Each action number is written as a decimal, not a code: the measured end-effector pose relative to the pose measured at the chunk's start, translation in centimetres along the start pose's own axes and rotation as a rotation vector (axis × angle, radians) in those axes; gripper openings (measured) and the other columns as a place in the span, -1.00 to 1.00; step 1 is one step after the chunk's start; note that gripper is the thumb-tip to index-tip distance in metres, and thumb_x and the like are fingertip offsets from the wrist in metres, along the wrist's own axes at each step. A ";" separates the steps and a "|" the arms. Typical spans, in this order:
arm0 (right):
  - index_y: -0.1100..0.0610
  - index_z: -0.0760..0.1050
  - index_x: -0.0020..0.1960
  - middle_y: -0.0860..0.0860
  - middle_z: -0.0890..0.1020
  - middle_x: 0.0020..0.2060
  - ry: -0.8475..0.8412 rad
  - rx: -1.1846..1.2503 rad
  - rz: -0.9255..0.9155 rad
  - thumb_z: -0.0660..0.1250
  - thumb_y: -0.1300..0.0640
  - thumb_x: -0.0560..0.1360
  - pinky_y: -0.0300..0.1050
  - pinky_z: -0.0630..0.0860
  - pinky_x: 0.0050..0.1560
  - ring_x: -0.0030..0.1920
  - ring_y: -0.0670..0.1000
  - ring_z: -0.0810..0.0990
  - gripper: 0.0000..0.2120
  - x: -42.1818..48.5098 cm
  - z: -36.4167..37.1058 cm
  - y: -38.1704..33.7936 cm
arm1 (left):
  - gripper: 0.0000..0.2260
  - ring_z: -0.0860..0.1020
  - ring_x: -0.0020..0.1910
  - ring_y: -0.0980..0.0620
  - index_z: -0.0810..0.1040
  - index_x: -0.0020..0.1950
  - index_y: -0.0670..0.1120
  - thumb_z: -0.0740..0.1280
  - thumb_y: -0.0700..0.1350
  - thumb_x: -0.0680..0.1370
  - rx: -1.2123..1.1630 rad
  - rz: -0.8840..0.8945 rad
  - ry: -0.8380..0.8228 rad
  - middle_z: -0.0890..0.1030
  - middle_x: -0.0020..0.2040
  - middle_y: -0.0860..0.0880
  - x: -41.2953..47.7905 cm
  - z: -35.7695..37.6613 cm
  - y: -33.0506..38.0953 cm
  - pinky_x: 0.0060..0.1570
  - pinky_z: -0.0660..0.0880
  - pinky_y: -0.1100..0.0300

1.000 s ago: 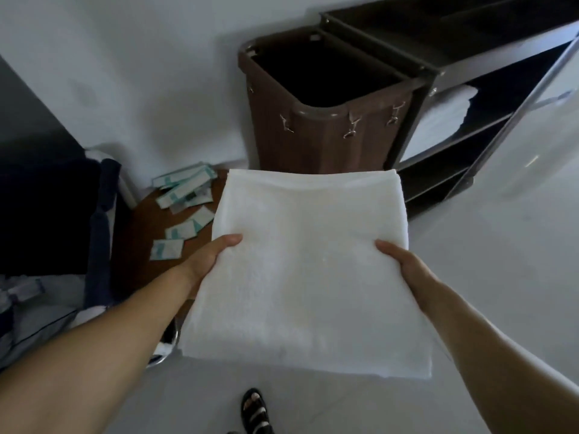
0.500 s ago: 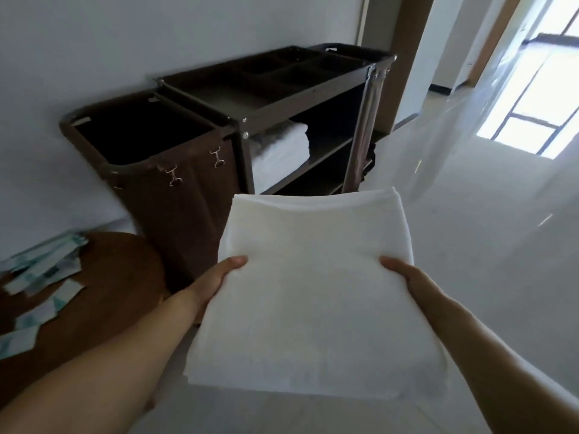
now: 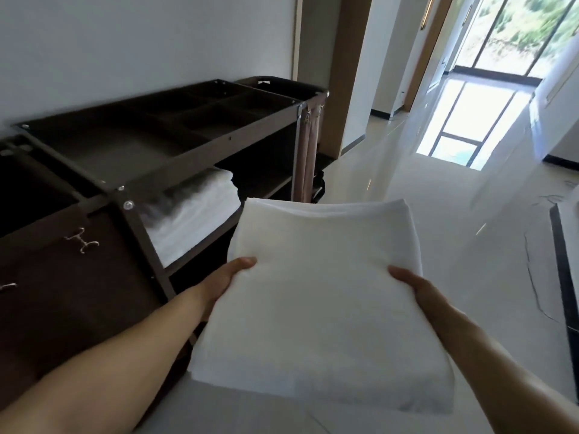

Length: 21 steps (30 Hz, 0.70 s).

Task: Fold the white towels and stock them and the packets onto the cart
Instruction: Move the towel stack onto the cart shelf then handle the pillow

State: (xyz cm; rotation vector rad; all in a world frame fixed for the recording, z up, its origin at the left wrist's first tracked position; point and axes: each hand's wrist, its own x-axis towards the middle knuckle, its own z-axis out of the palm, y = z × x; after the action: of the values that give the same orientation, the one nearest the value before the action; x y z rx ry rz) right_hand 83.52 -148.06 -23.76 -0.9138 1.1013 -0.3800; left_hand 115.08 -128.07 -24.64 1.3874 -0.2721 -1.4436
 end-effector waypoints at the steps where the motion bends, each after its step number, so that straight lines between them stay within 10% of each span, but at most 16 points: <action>1: 0.29 0.60 0.13 0.29 0.69 -0.12 0.000 0.006 -0.004 0.41 -0.05 0.31 0.09 0.63 -0.08 -0.27 0.23 0.68 -0.48 1.2 -0.4 -1.1 | -0.59 0.59 0.10 -0.22 0.64 0.23 -0.16 0.35 0.07 0.51 0.007 0.004 -0.006 0.60 0.22 -0.28 1.4 0.5 1.2 0.26 0.48 -0.11; 11: 0.29 0.60 0.16 0.30 0.68 -0.08 -0.036 -0.015 -0.038 0.44 -0.04 0.30 0.12 0.62 -0.05 -0.23 0.24 0.67 -0.45 17.0 -3.0 -13.2 | -0.76 0.69 -0.22 -0.08 0.62 0.12 -0.10 0.28 0.01 0.59 0.055 0.128 0.119 0.71 -0.07 -0.16 14.3 5.9 11.8 -0.17 0.63 0.09; 21: 0.27 0.62 0.17 0.34 0.66 0.04 -0.112 -0.125 -0.032 0.59 -0.06 0.11 0.26 0.60 0.07 -0.07 0.31 0.66 -0.29 33.4 0.3 -23.3 | -0.65 0.68 -0.09 -0.14 0.62 0.21 -0.14 0.36 0.05 0.53 -0.088 0.130 0.280 0.69 0.07 -0.21 26.6 3.8 19.4 -0.02 0.58 0.03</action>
State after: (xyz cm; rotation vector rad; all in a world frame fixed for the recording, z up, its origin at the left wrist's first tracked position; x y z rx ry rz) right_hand 102.17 -184.22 -25.32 -1.0519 1.0165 -0.2854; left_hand 128.26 -158.47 -24.37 1.4519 -0.1148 -1.1265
